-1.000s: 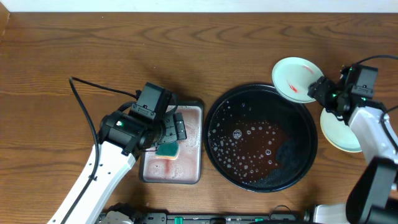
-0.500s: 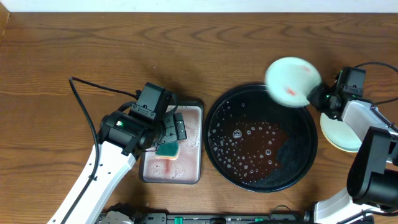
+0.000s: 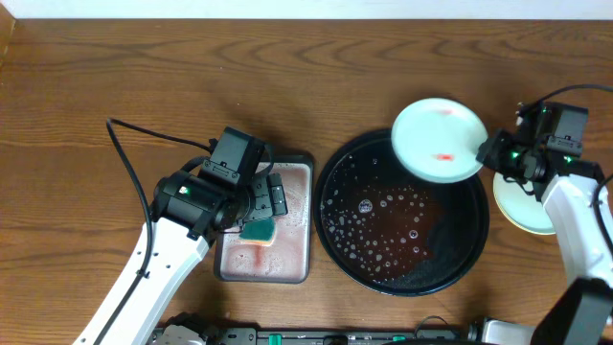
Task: Clean dirty plates on tray and stack at the side
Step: 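Reach the right gripper to the last pale green plate's rim and grasp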
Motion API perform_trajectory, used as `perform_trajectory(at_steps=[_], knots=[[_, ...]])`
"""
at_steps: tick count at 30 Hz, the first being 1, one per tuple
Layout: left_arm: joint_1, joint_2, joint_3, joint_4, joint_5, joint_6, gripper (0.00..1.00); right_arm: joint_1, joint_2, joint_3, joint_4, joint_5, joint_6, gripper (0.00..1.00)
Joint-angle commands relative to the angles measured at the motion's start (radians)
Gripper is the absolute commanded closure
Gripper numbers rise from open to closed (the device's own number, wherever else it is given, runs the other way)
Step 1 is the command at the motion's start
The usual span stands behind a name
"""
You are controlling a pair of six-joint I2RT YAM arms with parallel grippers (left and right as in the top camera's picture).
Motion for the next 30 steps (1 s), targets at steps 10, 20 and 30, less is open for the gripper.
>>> perform_trajectory(at_steps=[10, 20, 30], knots=[[0.004, 0.0, 0.006, -0.002, -0.005, 0.01, 0.06, 0.263, -0.012, -0.147, -0.098, 0.09, -0.374, 0.99], [0.004, 0.0, 0.006, -0.002, -0.005, 0.01, 0.06, 0.364, -0.053, -0.09, -0.074, 0.261, -0.429, 0.54], [0.004, 0.0, 0.006, 0.002, -0.006, -0.007, 0.06, 0.362, -0.245, -0.01, -0.308, 0.076, -0.267, 0.42]])
